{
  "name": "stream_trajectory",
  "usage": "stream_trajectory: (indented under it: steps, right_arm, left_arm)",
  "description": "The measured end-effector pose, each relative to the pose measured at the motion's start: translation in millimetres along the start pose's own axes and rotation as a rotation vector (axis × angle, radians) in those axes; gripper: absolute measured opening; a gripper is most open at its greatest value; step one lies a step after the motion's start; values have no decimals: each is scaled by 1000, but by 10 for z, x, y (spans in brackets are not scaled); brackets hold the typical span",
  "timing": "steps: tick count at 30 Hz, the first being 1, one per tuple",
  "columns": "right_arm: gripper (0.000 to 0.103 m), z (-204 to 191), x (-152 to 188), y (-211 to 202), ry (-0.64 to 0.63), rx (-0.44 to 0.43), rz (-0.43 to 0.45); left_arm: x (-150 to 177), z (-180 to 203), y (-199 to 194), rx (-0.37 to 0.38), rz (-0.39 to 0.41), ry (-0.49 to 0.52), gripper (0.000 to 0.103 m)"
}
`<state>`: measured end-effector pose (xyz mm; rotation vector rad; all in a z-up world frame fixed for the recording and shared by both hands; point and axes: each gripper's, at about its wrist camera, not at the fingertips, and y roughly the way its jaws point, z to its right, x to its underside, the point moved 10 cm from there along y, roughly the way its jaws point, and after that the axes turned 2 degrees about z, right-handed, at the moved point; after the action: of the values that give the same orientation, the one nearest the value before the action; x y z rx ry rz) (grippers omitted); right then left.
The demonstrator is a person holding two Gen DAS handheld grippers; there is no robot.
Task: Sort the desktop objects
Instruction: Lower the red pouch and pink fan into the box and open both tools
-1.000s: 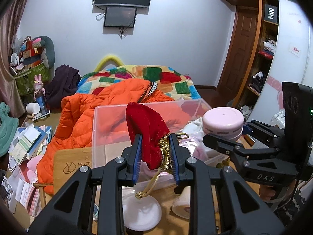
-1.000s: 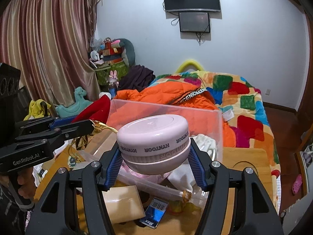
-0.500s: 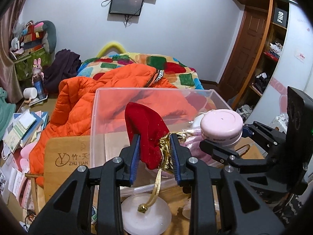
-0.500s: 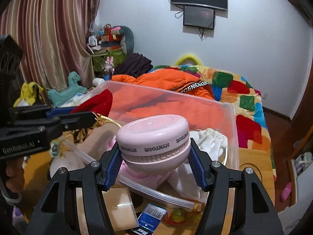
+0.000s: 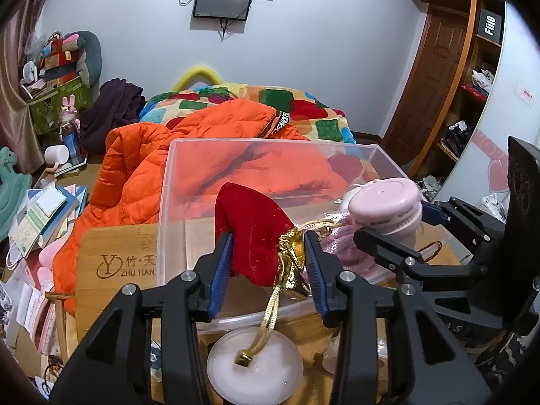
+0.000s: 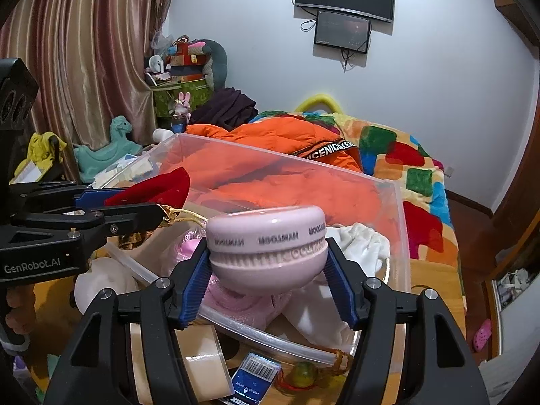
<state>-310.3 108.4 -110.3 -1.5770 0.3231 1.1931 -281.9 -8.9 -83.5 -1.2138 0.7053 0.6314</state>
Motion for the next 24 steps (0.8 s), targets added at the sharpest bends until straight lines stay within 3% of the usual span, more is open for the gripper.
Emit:
stream_trajectory:
  steps: [1,3,5,10,15,24]
  right_arm:
    - [63,0,-1,-8,-2,3,1]
    - [76,10,-6,-33,1,15,7]
    - [81,27,-3,-61,-1,26,13]
    - [81,-21,-17,-167,-57,66,34]
    - [87,-54,-50,-315,-70,86,62]
    - [89,-55,-35,-515,-52,101,68]
  left_arm:
    - [2,-6,2,-6,-1,0,45]
    - [13,-33,4,-22,1,-9,53]
    - [13,-39,-8,-25,6,-11,53]
    - [5,-26,-45,-19,7,-22,58]
    - [-46,1,-157,-19,33,-20,70]
    - [-74,62,-386,-7,78,-8,75]
